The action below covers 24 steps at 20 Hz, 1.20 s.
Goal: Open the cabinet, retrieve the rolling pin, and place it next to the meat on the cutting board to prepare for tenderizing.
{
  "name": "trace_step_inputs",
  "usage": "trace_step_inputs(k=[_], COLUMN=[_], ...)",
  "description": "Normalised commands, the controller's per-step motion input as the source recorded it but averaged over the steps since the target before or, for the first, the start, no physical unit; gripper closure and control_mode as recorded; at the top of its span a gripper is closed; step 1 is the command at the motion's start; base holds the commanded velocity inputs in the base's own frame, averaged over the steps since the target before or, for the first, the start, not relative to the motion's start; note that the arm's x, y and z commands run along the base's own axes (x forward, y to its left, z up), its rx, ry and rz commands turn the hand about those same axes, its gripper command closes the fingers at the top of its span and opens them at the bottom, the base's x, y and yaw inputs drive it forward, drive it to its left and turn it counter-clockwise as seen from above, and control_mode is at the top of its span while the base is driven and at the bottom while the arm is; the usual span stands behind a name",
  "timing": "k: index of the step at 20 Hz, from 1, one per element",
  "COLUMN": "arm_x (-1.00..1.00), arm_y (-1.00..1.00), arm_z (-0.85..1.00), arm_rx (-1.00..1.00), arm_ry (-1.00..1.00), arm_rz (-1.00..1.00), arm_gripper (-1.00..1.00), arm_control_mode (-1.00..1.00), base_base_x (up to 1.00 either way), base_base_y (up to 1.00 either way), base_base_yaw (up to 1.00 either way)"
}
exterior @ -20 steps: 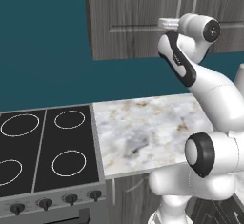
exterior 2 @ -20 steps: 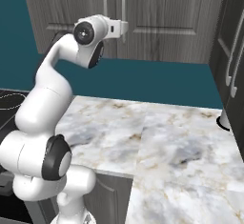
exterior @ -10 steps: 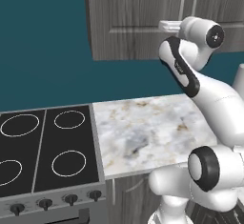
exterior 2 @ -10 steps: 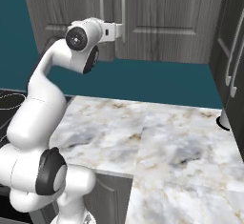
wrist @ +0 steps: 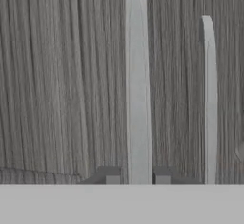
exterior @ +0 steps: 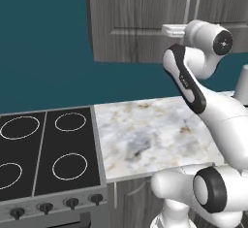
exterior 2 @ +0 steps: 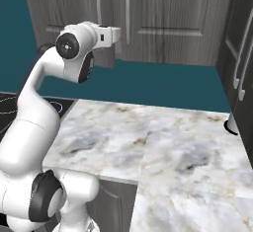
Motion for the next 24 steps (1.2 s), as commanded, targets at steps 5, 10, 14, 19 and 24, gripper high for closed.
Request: trace_step_inputs(k=[5,10,14,19,24], arm_x=[-0.54,-0.53,-0.48,-0.40,-0.22], arm_y=[0.39,0.39,0.41,0.38,0.35], arm_z=[0.00,0.00,0.00,0.00,0.00], arm_rx=[0.00,0.00,0.00,0.00,0.00], arm_ry=[0.00,0.00,0.00,0.01,0.03], arm_rz=[0.00,0.00,0.00,0.00,0.00], arm_gripper=[1.00,1.00,1.00,1.00,1.00], arm_control_mode=[-1.00,-1.00,-1.00,-1.00,-1.00], base_base_x=[0.00,0.00,0.00,0.00,0.00], base_base_y=[0.00,0.00,0.00,0.00,0.00], base_base_yaw=[0.00,0.00,0.00,0.00,0.00])
